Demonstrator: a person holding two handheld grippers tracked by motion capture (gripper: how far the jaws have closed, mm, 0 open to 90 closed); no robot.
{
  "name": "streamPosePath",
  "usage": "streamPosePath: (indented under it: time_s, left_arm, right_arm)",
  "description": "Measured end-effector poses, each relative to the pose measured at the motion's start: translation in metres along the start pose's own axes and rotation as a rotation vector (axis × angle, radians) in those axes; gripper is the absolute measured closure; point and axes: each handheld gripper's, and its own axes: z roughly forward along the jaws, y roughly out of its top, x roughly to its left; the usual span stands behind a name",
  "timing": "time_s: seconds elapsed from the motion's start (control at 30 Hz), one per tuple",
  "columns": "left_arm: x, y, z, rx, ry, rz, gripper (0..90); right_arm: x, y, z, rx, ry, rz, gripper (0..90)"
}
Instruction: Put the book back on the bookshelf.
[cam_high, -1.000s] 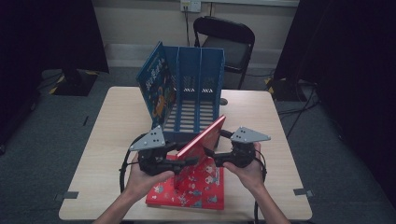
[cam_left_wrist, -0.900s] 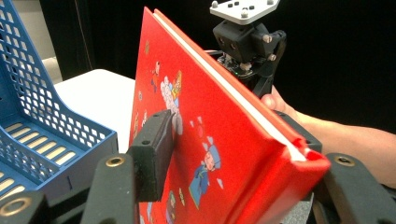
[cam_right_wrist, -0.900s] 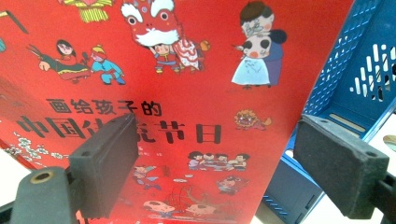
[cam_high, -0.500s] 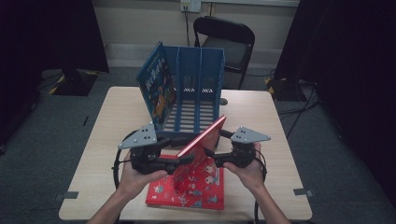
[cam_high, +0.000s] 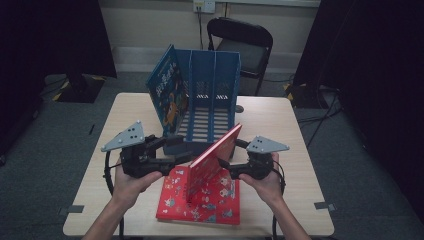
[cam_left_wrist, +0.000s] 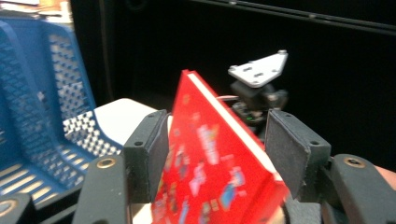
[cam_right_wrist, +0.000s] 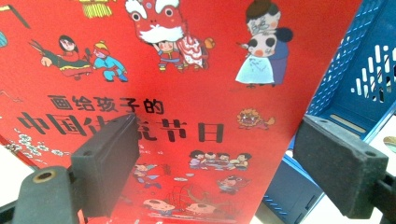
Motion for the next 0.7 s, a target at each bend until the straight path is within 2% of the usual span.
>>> streamPosePath:
  time_s: [0.2, 0.33, 0.4, 0.53, 0.6, 0.7]
  left_arm:
    - [0.017, -0.014, 0.010, 0.065, 0.030, -0.035, 37.9]
    - [0.021, -0.021, 0.015, 0.096, 0.028, -0.033, 36.2]
    - [0.023, -0.025, 0.019, 0.129, 0.034, -0.024, 35.3]
    - [0.026, -0.034, 0.026, 0.158, 0.030, -0.034, 34.6]
    - [0.029, -0.038, 0.031, 0.190, 0.030, -0.021, 34.3]
    - [0.035, -0.048, 0.037, 0.218, 0.021, -0.039, 32.8]
  right_arm:
    - [0.000, 0.001, -0.001, -0.003, 0.000, -0.002, 14.0]
    - [-0.001, 0.002, -0.002, -0.004, 0.004, 0.001, 14.2]
    - [-0.001, 0.003, -0.003, -0.009, 0.003, 0.001, 14.2]
    - [0.000, 0.004, -0.004, -0.015, 0.001, 0.000, 14.6]
    - [0.000, 0.005, -0.004, -0.011, 0.003, 0.005, 15.1]
    - [0.001, 0.007, -0.003, -0.003, -0.005, -0.003, 15.2]
